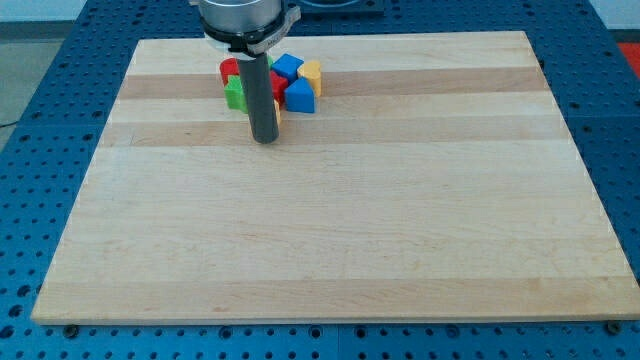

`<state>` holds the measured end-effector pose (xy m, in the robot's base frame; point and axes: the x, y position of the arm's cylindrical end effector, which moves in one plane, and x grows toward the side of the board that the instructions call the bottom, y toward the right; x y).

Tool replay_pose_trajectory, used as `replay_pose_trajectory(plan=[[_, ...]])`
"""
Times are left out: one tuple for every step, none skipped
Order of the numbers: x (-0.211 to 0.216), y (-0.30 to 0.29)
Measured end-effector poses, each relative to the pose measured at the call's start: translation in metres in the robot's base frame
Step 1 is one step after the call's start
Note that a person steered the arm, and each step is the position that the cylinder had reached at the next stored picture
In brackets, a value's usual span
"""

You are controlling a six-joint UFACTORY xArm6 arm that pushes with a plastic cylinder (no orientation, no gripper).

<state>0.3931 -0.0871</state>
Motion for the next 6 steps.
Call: replay_pose_trajectory(plan=[[0.001,0.001],[0.013,-0.001],[-0.025,0.077],[-0.092,0.145],[-0.141,0.135],[-0.157,0.106]])
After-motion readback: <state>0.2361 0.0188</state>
